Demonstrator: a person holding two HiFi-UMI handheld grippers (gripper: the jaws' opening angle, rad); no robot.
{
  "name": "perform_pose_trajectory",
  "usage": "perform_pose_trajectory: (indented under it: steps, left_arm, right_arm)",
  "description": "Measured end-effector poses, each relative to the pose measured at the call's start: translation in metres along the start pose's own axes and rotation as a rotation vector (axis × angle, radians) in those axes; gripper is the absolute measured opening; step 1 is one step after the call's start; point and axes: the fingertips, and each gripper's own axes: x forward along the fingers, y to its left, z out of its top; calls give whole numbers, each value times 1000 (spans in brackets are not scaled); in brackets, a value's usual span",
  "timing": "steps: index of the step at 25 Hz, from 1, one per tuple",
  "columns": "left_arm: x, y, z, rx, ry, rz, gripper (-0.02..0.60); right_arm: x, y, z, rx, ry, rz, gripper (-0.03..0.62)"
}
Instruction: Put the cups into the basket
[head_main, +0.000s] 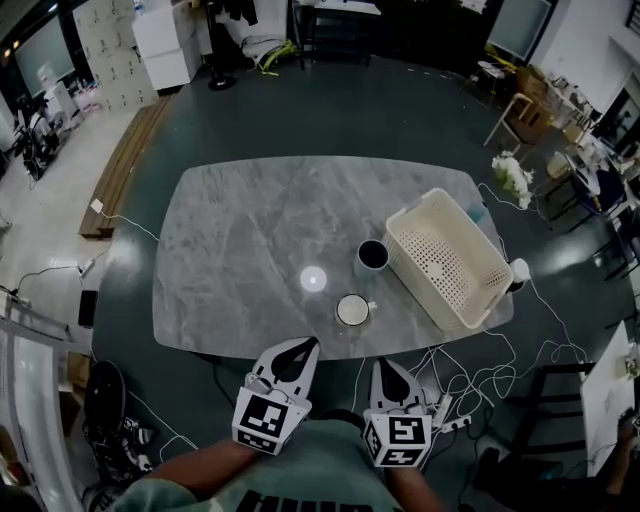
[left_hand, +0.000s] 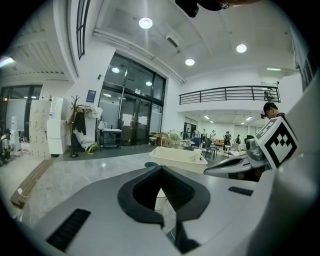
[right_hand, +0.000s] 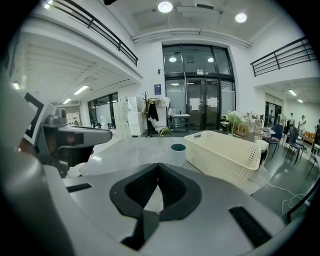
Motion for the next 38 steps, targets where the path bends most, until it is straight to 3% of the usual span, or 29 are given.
perform_pose_trajectory:
  steps: [8, 17, 24, 25, 27, 29, 38]
  left_arm:
    - [9, 10, -8, -9, 33, 4, 8]
    - [33, 31, -13, -15, 63, 80, 8]
    - [55, 42, -33, -63, 134, 105, 8]
    - [58, 43, -37, -65, 143, 106, 8]
    - [65, 44, -47, -67, 157, 105, 8]
    - [72, 44, -56, -67, 175, 102, 8]
    - [92, 47, -89, -68, 250, 102, 8]
  right_arm:
    - [18, -2, -10, 5, 44, 3, 14]
    - [55, -19, -27, -17, 103, 69, 14]
    - [85, -14, -47, -30, 157, 143, 17]
    - [90, -13, -50, -28, 161, 148, 27]
    - [99, -10, -55, -18, 171, 164, 132]
    - [107, -6, -60, 1, 180, 183, 196]
    - [139, -10, -85, -7, 196, 188, 301]
